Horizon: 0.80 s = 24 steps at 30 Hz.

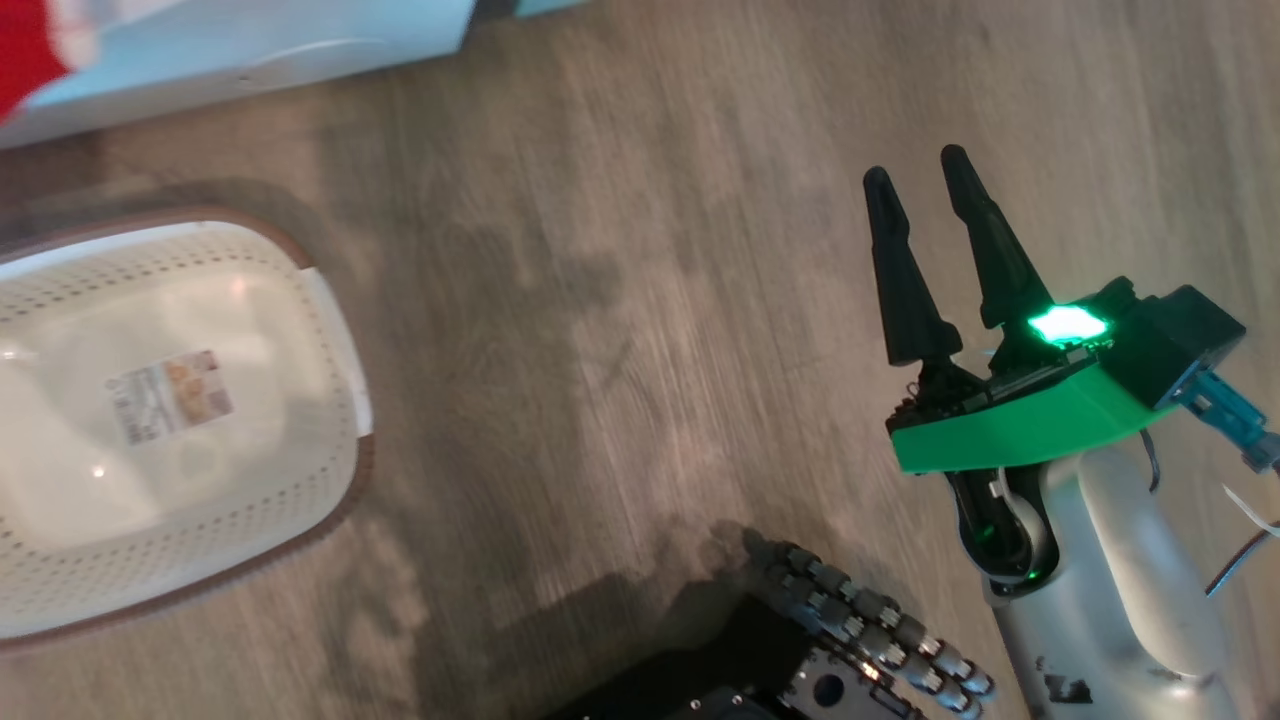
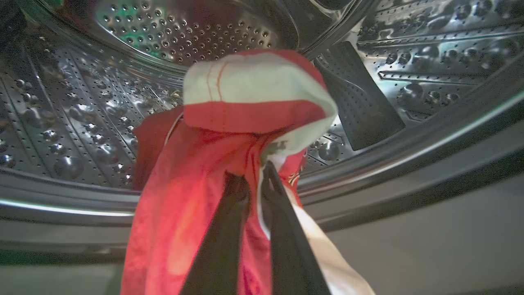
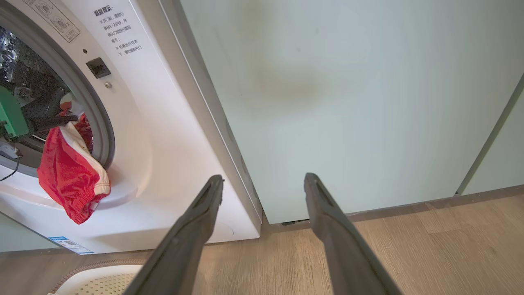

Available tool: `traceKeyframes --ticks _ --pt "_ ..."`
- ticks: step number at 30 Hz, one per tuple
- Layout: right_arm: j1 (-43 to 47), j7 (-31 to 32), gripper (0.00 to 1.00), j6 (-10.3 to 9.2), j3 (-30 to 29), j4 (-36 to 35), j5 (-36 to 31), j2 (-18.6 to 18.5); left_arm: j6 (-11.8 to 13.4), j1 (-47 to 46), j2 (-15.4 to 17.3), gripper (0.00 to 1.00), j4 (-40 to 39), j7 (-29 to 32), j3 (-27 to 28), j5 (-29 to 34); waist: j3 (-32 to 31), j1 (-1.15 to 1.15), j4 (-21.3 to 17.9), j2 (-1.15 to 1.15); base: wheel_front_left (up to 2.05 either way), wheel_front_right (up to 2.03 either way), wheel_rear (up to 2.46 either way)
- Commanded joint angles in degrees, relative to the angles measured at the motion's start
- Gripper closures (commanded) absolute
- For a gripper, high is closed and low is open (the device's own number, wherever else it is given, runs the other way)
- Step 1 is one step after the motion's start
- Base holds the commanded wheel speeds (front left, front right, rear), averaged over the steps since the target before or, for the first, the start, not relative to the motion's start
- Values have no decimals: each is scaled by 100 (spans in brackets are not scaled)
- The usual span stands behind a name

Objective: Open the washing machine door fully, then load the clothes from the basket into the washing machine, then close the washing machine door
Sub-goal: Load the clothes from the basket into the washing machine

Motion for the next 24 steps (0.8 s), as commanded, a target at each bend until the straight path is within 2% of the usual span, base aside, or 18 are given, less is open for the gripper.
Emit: traceKeyframes --ticks 1,7,10,17,20,24 --pt "12 -51 0 0 126 -192 81 -3 -5 -354 393 100 -126 109 178 13 225 -1 -235 0 0 0 0" --pt "-53 -52 0 0 270 -208 285 -3 10 -1019 816 100 55 460 216 127 490 -1 -533 0 0 0 0" --pt "-90 -52 0 0 314 -229 361 -3 43 -1380 912 100 124 449 257 156 621 -1 -638 0 0 0 0" --pt "-159 -52 0 0 432 -279 475 -3 57 -2214 868 100 279 14 234 259 859 -1 -786 0 0 0 0" --pt "-156 -52 0 0 441 -299 482 -3 182 -2507 702 100 416 -353 310 224 919 -1 -781 0 0 0 0" --pt "-171 -52 0 0 468 -362 478 -3 195 -2825 625 100 523 -939 145 458 980 -1 -764 0 0 0 0"
